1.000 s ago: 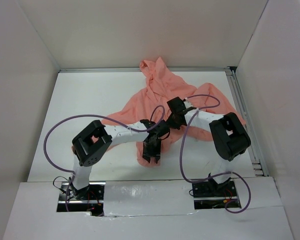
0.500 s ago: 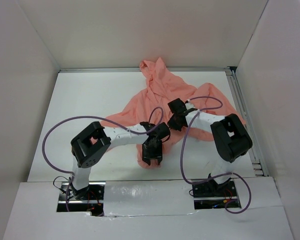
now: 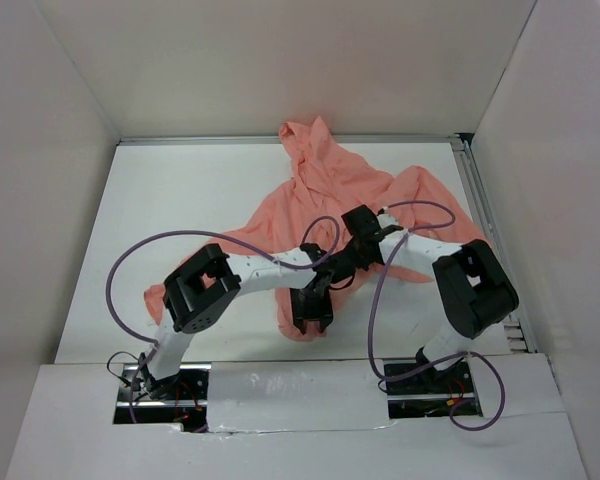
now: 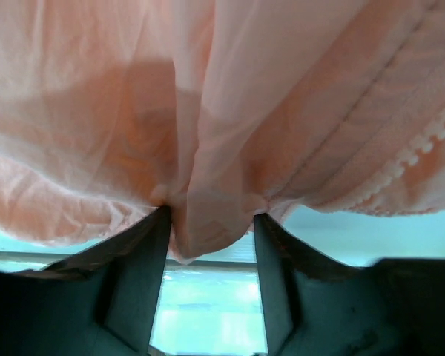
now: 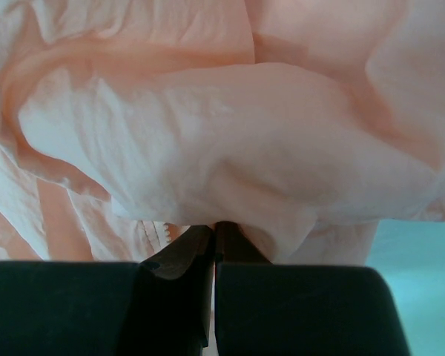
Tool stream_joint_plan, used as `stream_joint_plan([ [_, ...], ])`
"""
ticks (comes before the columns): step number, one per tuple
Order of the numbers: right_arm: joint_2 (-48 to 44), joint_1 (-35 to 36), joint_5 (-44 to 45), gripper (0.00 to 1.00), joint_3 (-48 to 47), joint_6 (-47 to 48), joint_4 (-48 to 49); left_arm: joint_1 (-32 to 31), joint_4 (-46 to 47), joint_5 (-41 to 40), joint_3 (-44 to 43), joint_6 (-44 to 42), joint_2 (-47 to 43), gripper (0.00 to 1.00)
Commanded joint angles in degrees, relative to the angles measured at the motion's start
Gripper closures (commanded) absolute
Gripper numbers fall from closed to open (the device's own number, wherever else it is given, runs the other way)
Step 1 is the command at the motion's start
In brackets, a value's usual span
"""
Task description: Zip up the jacket
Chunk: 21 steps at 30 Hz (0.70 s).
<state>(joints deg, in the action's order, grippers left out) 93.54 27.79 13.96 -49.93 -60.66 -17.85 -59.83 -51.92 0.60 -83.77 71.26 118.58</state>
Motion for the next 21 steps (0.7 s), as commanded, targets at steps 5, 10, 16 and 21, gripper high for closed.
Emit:
stream_joint_plan([
  [5, -4.94, 0.95, 3.53, 1.0, 2.12, -2.09, -0.17, -1.78, 2.35, -4.29, 2.03, 2.22, 13.77, 0.67],
  [10, -8.54, 0.95, 4.15, 1.0, 4.57, -1.48, 0.0, -1.78, 4.72, -4.56, 2.29, 0.64, 13.69, 0.92],
  [16, -19.25, 1.39, 0.04, 1.0, 9.23, 7.3, 4.48, -0.64, 10.5, -4.38, 6.23, -4.02, 6.33, 1.0],
  [21, -31.9, 0.6, -6.73, 1.0, 12.75, 16.88, 7.29, -0.55, 17.02, -6.66, 11.16, -10.52, -11.16, 1.0],
])
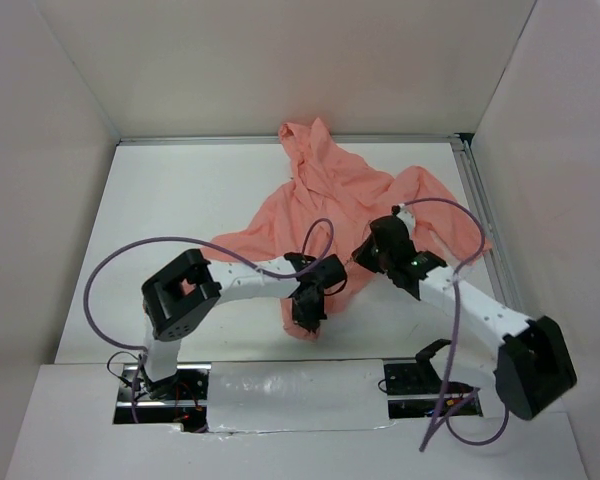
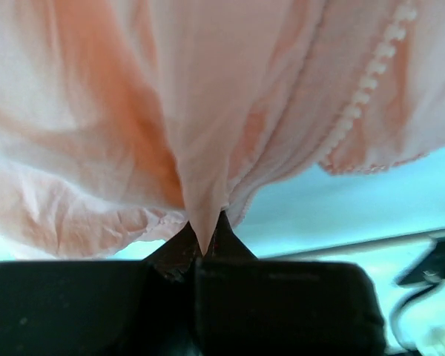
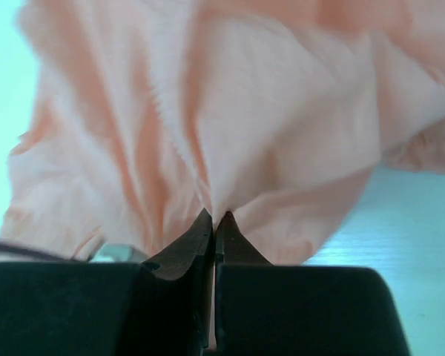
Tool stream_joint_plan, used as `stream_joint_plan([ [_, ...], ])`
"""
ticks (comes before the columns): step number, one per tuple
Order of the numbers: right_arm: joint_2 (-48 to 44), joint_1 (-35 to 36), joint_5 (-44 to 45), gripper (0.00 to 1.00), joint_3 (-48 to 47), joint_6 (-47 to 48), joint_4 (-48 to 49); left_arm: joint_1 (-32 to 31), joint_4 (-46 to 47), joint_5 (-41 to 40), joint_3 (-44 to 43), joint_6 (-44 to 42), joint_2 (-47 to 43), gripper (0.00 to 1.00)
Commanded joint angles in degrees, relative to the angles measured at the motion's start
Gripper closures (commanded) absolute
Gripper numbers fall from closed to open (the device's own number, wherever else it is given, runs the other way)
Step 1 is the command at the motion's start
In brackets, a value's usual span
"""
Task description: Zip up the jacket
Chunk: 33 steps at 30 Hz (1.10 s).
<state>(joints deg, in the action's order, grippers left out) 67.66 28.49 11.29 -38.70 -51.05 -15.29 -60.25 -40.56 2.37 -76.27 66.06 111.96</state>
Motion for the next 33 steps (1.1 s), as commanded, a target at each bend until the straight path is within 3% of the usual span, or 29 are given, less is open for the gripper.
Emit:
stream_joint_plan([
  [1, -9.79, -0.28, -5.3, 1.0, 2.22, 8.06, 5.61, -0.13, 6.45, -8.96, 4.8, -5.85, -7.34, 1.0],
  [7, -21.5, -1.95, -20.68, 1.0, 7.14, 14.22, 11.59, -0.13, 14.62, -11.95, 8.68, -13.85, -26.67, 1.0],
  [11, -24.5, -2.47, -27.09, 1.0, 9.69, 14.66, 14.32, 0.04, 19.96, -12.22, 9.82, -18.06, -33.9, 1.0],
  [16, -27.49, -2.83, -35.18, 1.0, 15.04, 11.76, 25.91, 0.22, 31.83, -13.71, 16.06, -24.29, -42.42, 1.0],
  [24, -31.53, -2.56, -41.08, 1.0, 19.79, 10.36, 38.48, 1.18, 35.63, -15.73, 17.56, -25.02, -44.03, 1.0],
  [29, -34.52, -2.56, -39.68, 1.0, 21.03, 8.69, 41.04, 5.4, 35.72, -9.5, 17.29, -22.56, -43.14, 1.0],
  [33, -34.7, -2.74, -39.59, 1.0, 21.56, 7.11, 43.23, 9.71, 42.99, -2.91, 20.89, -22.64, -45.43, 1.0],
])
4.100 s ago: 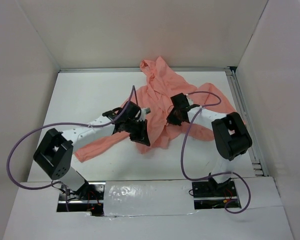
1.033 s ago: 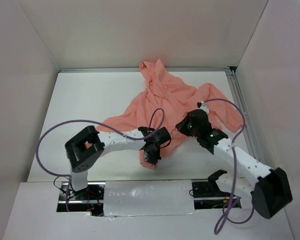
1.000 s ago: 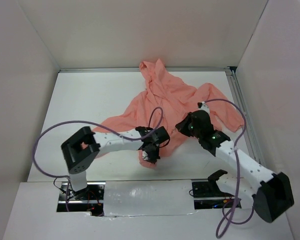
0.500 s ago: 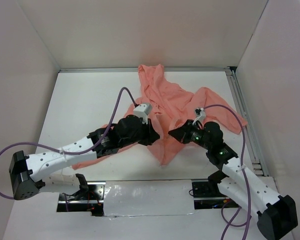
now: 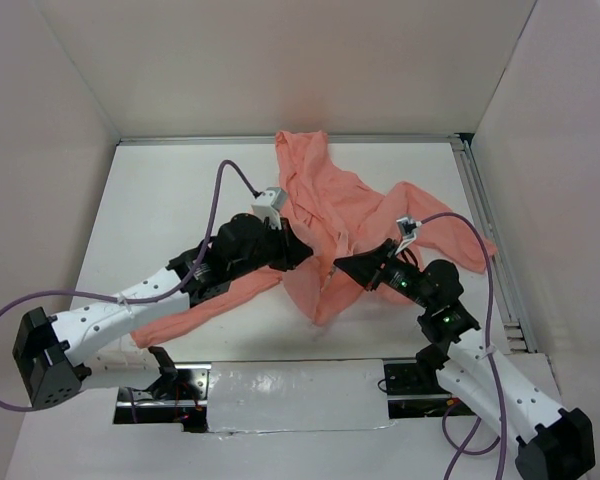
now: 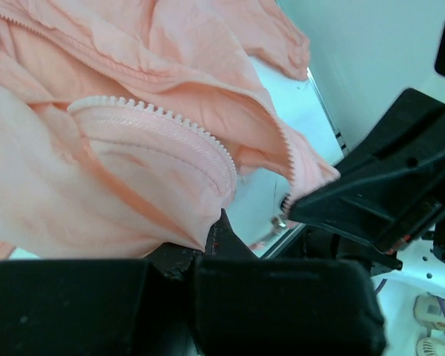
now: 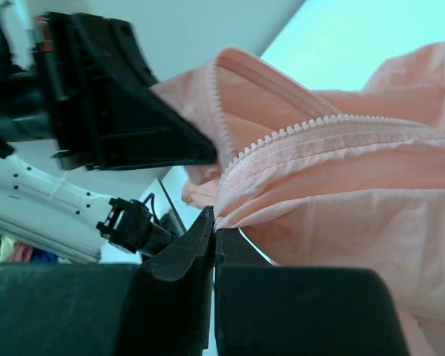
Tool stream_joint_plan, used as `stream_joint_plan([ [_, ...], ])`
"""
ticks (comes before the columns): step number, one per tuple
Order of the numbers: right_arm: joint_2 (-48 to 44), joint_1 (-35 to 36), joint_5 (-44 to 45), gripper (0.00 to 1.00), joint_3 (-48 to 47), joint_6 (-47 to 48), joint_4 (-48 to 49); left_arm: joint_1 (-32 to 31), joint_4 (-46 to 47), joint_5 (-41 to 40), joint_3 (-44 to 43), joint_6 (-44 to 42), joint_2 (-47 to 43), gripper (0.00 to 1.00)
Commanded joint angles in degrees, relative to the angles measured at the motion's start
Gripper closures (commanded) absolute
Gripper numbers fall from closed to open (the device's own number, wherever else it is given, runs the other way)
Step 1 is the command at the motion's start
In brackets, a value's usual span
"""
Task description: Zip up the jacket
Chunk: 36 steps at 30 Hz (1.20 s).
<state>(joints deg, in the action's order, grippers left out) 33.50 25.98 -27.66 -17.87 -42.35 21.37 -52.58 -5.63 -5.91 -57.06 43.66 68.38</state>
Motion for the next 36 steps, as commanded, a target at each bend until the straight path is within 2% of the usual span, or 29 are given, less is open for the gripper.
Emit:
stream_joint_plan([
  [1, -0.1, -0.23, -0.73, 1.0, 0.9, -1.95, 8.32, 2.74, 9.39, 9.21, 2.3, -0.33, -2.19, 1.0],
  [4, 1.13, -0.23, -0.56, 1.0, 0.56, -3.27, 8.53, 5.2, 14.84, 16.69, 5.46, -0.59, -3.6, 1.0],
  [10, 4.03, -0.23, -0.64, 1.0, -0.32, -3.97, 11.59, 8.28, 21.26, 24.09, 9.68, 1.07, -5.36, 1.0],
  [24, 6.93, 0.83, 0.24, 1.0, 0.9, -6.87, 18.8, 8.81, 19.25, 24.46, 8.1, 3.01, -3.17, 1.0],
  [36, 7.2, 0.92, -0.99, 1.0, -1.03, -4.58, 13.97, 8.9, 18.9, 24.64, 7.4, 4.59, -2.28, 1.0],
])
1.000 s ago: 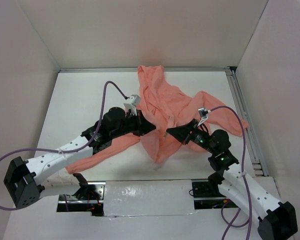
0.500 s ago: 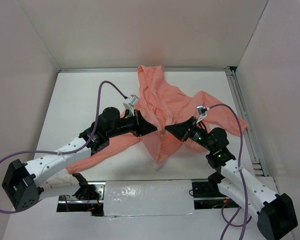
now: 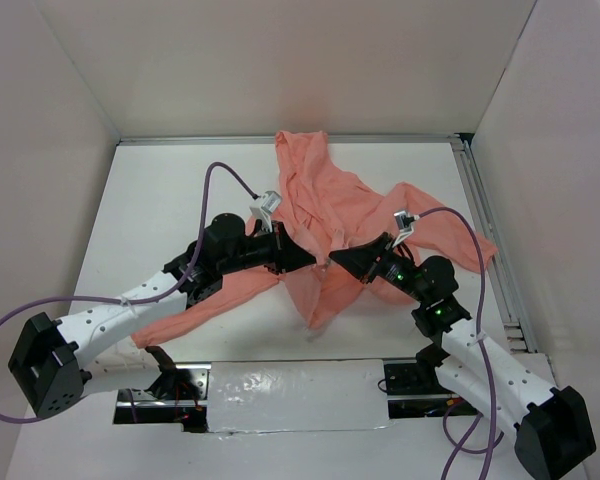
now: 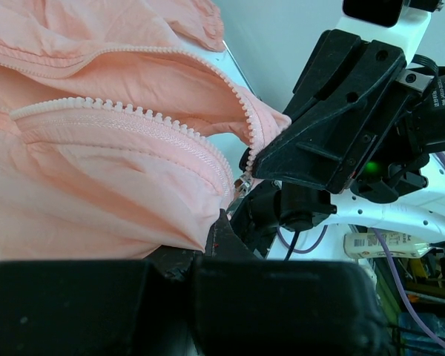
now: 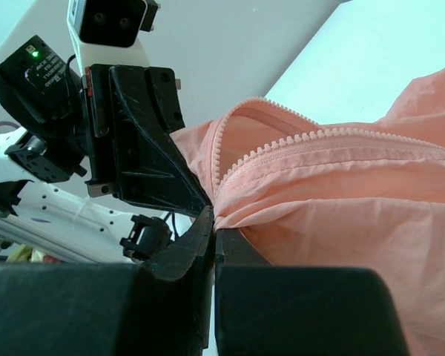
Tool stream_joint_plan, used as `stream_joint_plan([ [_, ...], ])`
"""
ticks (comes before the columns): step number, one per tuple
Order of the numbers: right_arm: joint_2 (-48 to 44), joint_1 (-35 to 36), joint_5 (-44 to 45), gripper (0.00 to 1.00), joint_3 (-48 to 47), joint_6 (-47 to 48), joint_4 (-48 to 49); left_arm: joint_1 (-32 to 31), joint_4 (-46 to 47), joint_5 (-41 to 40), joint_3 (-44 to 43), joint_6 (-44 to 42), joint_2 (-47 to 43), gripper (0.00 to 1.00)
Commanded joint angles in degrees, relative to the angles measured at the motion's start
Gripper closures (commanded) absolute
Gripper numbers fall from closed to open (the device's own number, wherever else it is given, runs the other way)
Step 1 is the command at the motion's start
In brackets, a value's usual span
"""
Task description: Zip up the jacket
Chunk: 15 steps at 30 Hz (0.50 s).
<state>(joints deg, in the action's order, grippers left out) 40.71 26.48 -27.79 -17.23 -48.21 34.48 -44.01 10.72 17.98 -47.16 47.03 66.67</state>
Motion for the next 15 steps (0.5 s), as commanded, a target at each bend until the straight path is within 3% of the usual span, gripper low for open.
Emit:
stream_joint_plan([
  [1, -0.36, 0.41, -0.77, 1.0, -1.49, 1.36, 0.59, 0.33, 2.38, 0.31, -2.5, 1.31, -0.58, 1.0],
  [15, -0.19, 0.59, -2.0, 1.0, 0.36, -0.57, 2.44, 0.41, 2.02, 0.04, -2.76, 2.19, -0.67, 1.0],
])
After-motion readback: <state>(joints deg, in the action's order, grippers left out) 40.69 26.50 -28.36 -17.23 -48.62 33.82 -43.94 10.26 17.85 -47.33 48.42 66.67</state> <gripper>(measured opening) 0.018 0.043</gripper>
